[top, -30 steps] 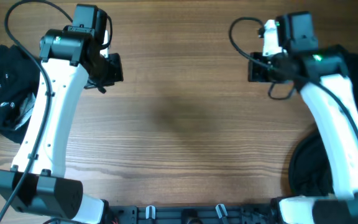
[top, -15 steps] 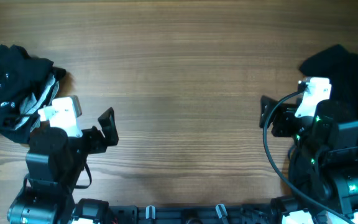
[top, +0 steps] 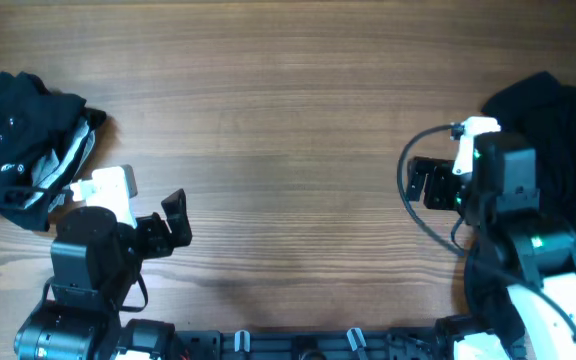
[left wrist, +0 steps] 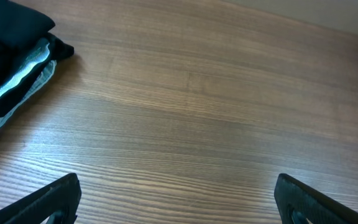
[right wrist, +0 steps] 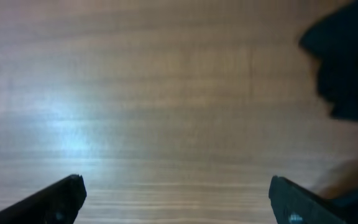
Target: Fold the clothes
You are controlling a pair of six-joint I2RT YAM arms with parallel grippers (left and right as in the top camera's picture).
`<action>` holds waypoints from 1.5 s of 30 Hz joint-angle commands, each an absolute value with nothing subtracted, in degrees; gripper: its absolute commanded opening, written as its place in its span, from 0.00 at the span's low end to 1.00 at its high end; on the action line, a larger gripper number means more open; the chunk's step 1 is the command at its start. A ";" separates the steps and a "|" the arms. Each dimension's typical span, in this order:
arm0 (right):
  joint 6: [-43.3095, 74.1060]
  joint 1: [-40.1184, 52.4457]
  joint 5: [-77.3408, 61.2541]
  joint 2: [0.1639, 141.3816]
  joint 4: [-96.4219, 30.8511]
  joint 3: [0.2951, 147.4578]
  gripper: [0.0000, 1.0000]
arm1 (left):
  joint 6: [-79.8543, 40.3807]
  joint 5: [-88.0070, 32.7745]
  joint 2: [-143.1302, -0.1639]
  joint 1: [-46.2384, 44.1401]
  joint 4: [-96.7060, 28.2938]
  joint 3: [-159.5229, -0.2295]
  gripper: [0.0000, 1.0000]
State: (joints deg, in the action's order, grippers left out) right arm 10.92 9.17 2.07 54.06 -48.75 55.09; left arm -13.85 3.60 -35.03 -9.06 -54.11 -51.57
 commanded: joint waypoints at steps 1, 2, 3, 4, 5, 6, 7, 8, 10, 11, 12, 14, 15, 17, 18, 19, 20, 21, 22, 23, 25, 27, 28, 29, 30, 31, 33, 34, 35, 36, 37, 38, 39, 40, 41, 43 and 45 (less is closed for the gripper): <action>5.91 9.02 3.68 43.72 -39.07 47.66 1.00 | -13.96 4.16 -34.92 -9.06 -54.15 -51.20 1.00; 5.98 9.02 4.10 39.55 -35.03 43.44 1.00 | -13.96 4.16 -34.92 -9.06 -54.17 -51.20 1.00; 5.96 9.02 4.10 34.72 -31.03 38.74 1.00 | -13.96 4.16 -34.92 -9.06 -54.19 -51.20 1.00; 5.98 9.02 4.08 31.33 -28.42 35.48 1.00 | -13.96 4.16 -34.92 -9.06 -54.30 -51.20 1.00; 5.91 9.02 4.12 22.50 -22.28 28.08 1.00 | -13.96 4.16 -34.92 -9.06 -54.30 -51.20 1.00; 5.41 9.02 4.08 17.61 -19.29 24.36 1.00 | -13.93 4.16 -34.92 -9.06 -54.30 -51.20 1.00; 4.58 9.02 4.05 12.45 -16.88 20.78 1.00 | -13.96 4.16 -34.94 -9.06 -54.30 -51.20 1.00; 4.43 8.82 4.10 8.14 -15.20 17.93 1.00 | -13.96 4.16 -34.92 -9.06 -54.30 -51.20 1.00; 4.45 6.76 3.99 1.89 -12.34 13.69 1.00 | -13.93 4.16 -34.92 -9.06 -54.30 -51.20 1.00; 4.40 5.74 3.84 0.14 -10.39 12.01 1.00 | -13.96 4.16 -34.92 -9.06 -54.30 -51.20 1.00; 4.01 4.58 2.94 0.32 -7.57 10.33 1.00 | -13.93 4.16 -34.92 -9.06 -54.30 -51.20 1.00; 2.96 2.90 1.15 0.19 -2.68 6.90 1.00 | -13.96 4.16 -34.92 -9.06 -54.30 -51.20 1.00; 2.94 2.09 0.99 0.19 0.10 5.02 1.00 | -13.96 4.16 -34.92 -9.06 -54.30 -51.20 1.00; 3.68 1.63 0.82 0.16 2.72 0.25 1.00 | -13.96 4.16 -34.92 -9.06 -54.30 -51.20 1.00; 4.10 1.63 -0.16 0.16 0.12 0.32 1.00 | -13.93 4.16 -34.92 -9.06 -54.30 -51.20 1.00; 4.19 1.63 -0.64 0.19 0.43 0.32 1.00 | -13.93 4.16 -34.92 -9.06 -54.30 -51.20 1.00; 4.36 1.63 -0.71 0.30 0.34 0.32 1.00 | -13.96 4.16 -34.92 -9.06 -54.30 -51.20 1.00; 4.51 1.63 -0.71 0.43 0.34 0.32 1.00 | -13.96 4.16 -34.92 -9.06 -54.33 -51.20 1.00; 4.51 1.63 -0.73 0.58 0.36 0.32 1.00 | -13.96 4.16 -34.92 -9.06 -54.30 -51.20 1.00; 4.49 1.63 -0.71 0.64 0.36 0.32 1.00 | -13.93 4.16 -34.92 -9.06 -54.30 -51.20 1.00; 4.51 1.63 -0.71 0.64 0.36 0.32 1.00 | -13.93 4.16 -34.92 -9.06 -54.30 -51.20 1.00; 4.51 1.63 -0.71 0.64 0.36 0.32 1.00 | -13.96 4.16 -34.92 -9.06 -54.33 -51.20 1.00; 4.49 1.63 -0.71 0.64 0.36 0.32 1.00 | -13.96 4.16 -34.92 -9.06 -54.30 -51.20 1.00; 4.49 1.63 -0.71 0.64 0.36 0.32 1.00 | -13.96 4.16 -34.92 -9.06 -54.30 -51.20 1.00; 4.49 1.63 -0.71 0.64 0.36 0.32 1.00 | -13.96 4.16 -34.92 -9.06 -54.30 -51.20 1.00; 4.51 1.63 -0.71 0.64 0.36 0.32 1.00 | -13.96 4.16 -34.92 -9.06 -54.30 -51.20 1.00; 4.51 1.63 -0.71 0.64 0.36 0.32 1.00 | -13.96 4.16 -34.92 -9.06 -54.30 -51.20 1.00; 4.51 1.63 -0.71 0.64 0.36 0.32 1.00 | -13.93 4.16 -34.92 -9.06 -54.30 -51.20 1.00; 4.49 1.63 -0.71 0.64 0.36 0.32 1.00 | -13.96 4.16 -34.92 -9.06 -54.30 -51.20 1.00; 4.49 1.63 -0.71 0.64 0.36 0.32 1.00 | -13.96 4.16 -34.92 -9.06 -54.33 -51.20 1.00; 4.51 1.63 -0.71 0.64 0.36 0.32 1.00 | -13.96 4.16 -34.92 -9.06 -54.30 -51.20 1.00; 4.49 1.63 -0.71 0.64 0.36 0.32 1.00 | -13.96 4.16 -34.92 -9.06 -54.30 -51.20 1.00; 4.51 1.63 -0.71 0.64 0.36 0.32 1.00 | -13.96 4.16 -34.92 -9.06 -54.30 -51.20 1.00; 4.49 1.63 -0.71 0.64 0.36 0.32 1.00 | -13.96 4.16 -34.89 -9.06 -54.30 -51.20 1.00; 4.51 1.63 -0.73 0.64 0.36 0.32 1.00 | -13.96 4.16 -34.79 -9.04 -54.30 -51.20 1.00; 4.51 1.63 -0.71 0.64 0.36 0.32 1.00 | -13.93 5.45 -34.35 -8.36 -54.30 -51.20 1.00; 4.51 1.63 -0.71 0.64 0.36 0.32 1.00 | -13.93 5.48 -33.45 -7.16 -54.65 -51.16 1.00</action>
